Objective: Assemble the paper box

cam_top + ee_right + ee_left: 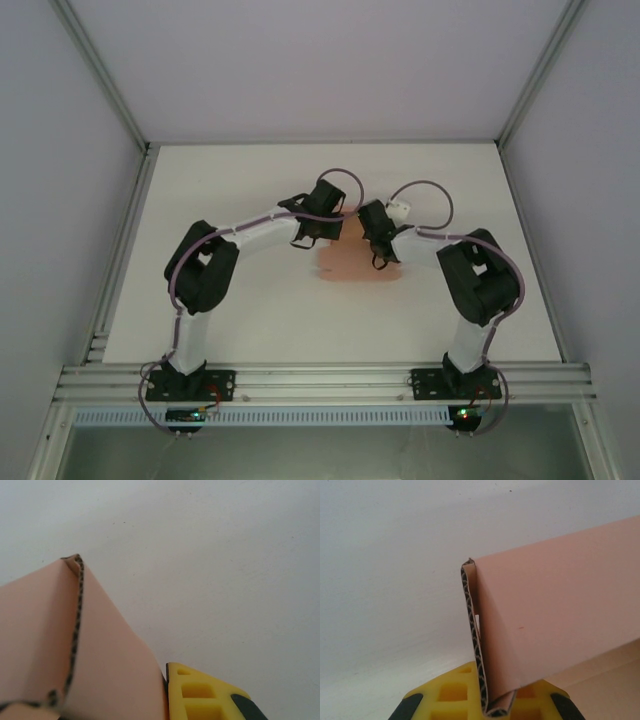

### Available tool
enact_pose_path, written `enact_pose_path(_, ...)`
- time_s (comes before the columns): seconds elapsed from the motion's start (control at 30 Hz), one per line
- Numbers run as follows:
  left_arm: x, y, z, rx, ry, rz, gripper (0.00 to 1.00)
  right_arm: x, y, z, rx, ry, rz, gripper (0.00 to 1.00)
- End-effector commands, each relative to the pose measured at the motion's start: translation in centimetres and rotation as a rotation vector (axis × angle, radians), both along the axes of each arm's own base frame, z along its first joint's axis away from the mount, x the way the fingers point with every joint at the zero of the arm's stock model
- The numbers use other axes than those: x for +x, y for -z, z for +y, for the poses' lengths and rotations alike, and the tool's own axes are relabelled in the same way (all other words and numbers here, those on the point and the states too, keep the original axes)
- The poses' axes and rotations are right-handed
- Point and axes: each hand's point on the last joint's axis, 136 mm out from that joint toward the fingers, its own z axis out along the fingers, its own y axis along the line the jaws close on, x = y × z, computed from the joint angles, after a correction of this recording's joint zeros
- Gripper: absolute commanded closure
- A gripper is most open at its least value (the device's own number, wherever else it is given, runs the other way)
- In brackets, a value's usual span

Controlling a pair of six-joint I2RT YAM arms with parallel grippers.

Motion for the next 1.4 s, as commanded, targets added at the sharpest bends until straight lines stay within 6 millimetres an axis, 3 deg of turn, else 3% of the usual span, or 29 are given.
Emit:
enact_pose_path(0.0,-3.0,3.6,5.6,0.198,-0.087,0.158,1.00,-1.0,2.1,-6.8,-0.142,0.184,0.036,0.86)
enact_pose_path(0.17,-3.0,3.6,5.6,0.202,-0.078,0.156,1.00,-0.7,2.5,-5.5,-0.147,0.076,-0.001,0.79)
enact_pose_path(0.4,-3.1,3.7,5.8,0.214,-0.073,0.153,1.00,0.3,1.6,-4.4,-0.128,-0.010,-0.068,0.72)
enact_pose_path(0.57,-3.0,3.5,5.7,0.212,-0.068,0.149,1.00,0.7,1.0,-3.8,-0.121,-0.085,-0.067,0.53)
enact_pose_path(0.77,-2.9,3.5,5.7,0.218,-0.065,0.145,1.00,0.7,0.3,-4.0,-0.120,-0.110,-0.085,0.54)
enact_pose_path(0.93,-2.9,3.6,5.7,0.225,-0.060,0.143,1.00,1.7,-0.5,-0.8,-0.019,-0.328,-0.137,0.55)
enact_pose_path(1.2,-2.7,3.9,5.6,0.224,-0.064,0.146,1.00,1.4,-1.3,1.7,0.042,-0.469,-0.153,0.47)
enact_pose_path(1.37,-2.9,3.9,5.8,0.224,-0.068,0.151,1.00,0.8,-1.8,1.1,0.011,-0.458,-0.133,0.50)
